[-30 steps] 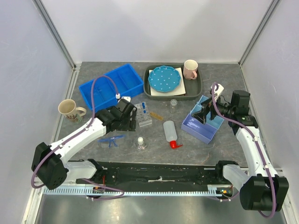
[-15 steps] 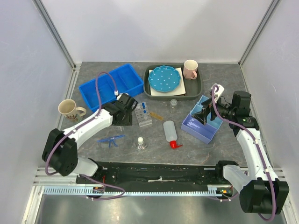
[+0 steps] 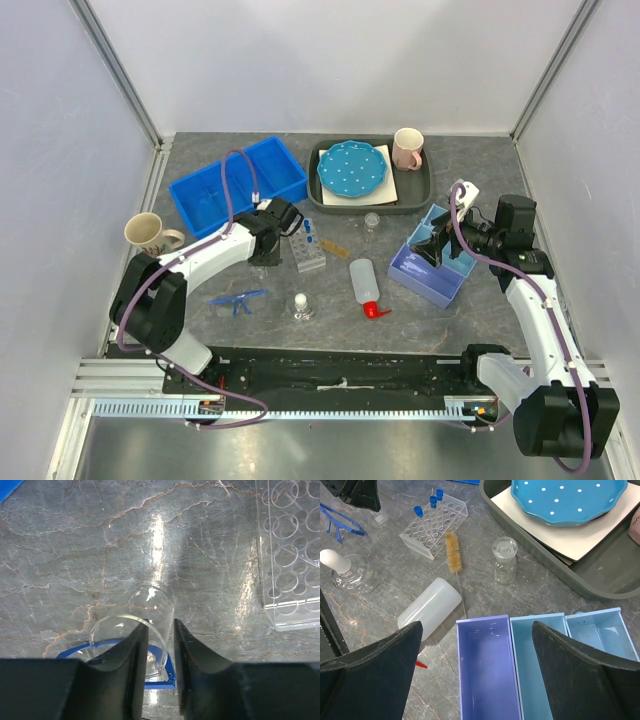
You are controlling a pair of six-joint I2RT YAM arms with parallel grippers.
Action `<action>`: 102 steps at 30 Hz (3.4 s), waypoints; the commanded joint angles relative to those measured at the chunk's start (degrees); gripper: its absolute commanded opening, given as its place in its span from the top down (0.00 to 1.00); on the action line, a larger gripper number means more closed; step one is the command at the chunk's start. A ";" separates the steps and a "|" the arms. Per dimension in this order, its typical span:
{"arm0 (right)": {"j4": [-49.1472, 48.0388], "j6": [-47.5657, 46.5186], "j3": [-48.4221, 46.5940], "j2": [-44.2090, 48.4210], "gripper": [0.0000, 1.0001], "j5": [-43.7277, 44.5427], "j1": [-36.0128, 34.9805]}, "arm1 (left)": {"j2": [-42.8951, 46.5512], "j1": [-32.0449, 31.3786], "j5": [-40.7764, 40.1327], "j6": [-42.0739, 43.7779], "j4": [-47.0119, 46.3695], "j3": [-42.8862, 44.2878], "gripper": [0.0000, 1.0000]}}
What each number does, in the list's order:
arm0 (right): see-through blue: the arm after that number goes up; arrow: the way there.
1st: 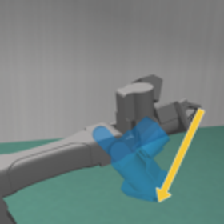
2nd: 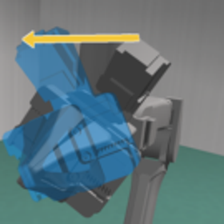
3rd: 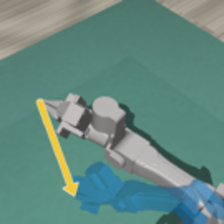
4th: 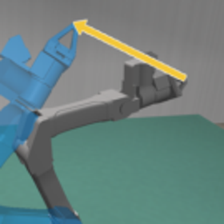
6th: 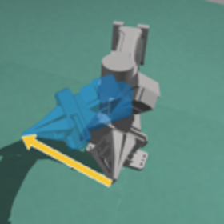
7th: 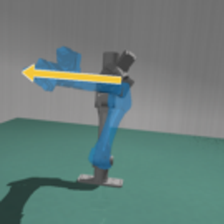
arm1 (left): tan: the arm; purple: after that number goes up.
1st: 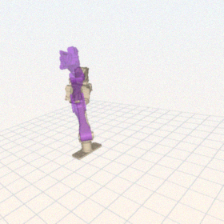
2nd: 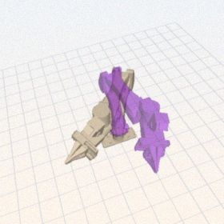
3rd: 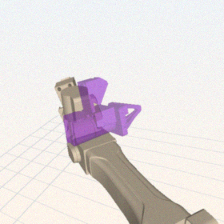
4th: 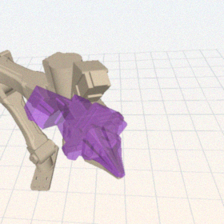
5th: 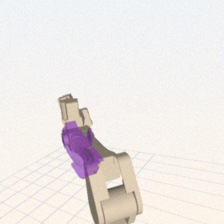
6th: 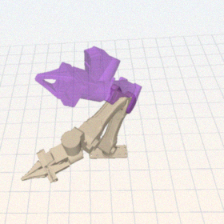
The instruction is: Organize the chemistry lab equipment
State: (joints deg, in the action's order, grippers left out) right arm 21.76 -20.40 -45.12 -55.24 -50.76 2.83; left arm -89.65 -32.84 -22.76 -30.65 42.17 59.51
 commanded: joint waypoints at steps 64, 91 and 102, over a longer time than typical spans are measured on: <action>-1.10 -3.24 -0.23 0.66 0.02 1.72 -0.55 | -44.12 14.65 17.49 26.61 3.53 71.63 0.96; -1.10 -4.38 0.21 0.22 0.02 2.16 -0.98 | -36.41 14.65 20.82 23.72 5.64 70.57 0.39; -1.10 -6.14 0.83 1.54 0.02 1.46 -0.90 | -11.45 14.56 29.43 20.73 -2.96 50.12 0.23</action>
State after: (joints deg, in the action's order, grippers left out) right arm 21.89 -24.34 -44.77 -55.02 -47.90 2.09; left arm -112.73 -18.44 1.26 -7.35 45.67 117.97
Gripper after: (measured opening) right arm 0.982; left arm 0.728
